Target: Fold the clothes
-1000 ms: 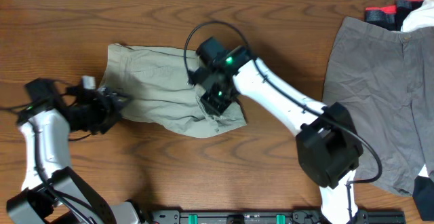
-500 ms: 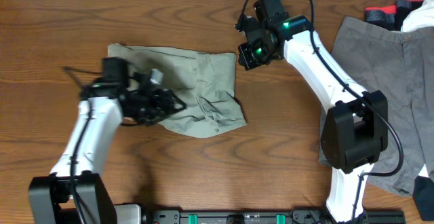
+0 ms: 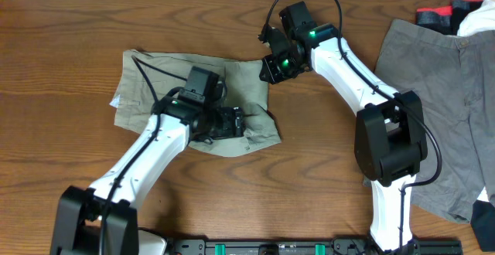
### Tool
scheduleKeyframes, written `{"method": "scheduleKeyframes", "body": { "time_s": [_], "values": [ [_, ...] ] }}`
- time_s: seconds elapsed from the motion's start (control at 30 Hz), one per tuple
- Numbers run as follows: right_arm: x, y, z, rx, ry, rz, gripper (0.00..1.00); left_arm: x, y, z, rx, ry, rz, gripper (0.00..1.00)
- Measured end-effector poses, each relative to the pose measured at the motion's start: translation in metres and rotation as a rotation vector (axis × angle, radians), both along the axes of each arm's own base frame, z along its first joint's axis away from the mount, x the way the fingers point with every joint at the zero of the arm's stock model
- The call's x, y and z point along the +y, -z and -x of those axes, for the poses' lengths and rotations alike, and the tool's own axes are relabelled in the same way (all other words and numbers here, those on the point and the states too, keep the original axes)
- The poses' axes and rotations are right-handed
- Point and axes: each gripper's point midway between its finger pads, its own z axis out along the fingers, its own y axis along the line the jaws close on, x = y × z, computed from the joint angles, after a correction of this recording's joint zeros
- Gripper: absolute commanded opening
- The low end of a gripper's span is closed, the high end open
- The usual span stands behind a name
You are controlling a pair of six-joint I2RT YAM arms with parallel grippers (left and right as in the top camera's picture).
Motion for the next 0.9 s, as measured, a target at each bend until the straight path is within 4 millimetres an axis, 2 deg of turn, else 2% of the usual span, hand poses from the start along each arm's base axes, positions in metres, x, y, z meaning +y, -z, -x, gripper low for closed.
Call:
{"method": "scheduleKeyframes", "body": {
  "time_s": [0.2,0.5,0.73,0.9],
  "values": [
    [0.003,-0.001,0.0,-0.008,-0.006,-0.007,0.15,-0.016,0.002,0.004,0.135,-0.142,0.117,0.82],
    [0.012,0.0,0.0,-0.022,-0.021,-0.016,0.15,-0.033,-0.005,0.013,0.236,-0.218,0.204,0.71],
    [0.012,0.003,-0.002,-0.015,-0.011,-0.016,0.15,-0.038,-0.001,0.019,0.269,-0.249,0.194,0.4],
    [0.012,0.003,-0.002,-0.014,-0.008,-0.018,0.15,-0.037,0.002,0.019,0.283,-0.267,0.191,0.33]
  ]
}}
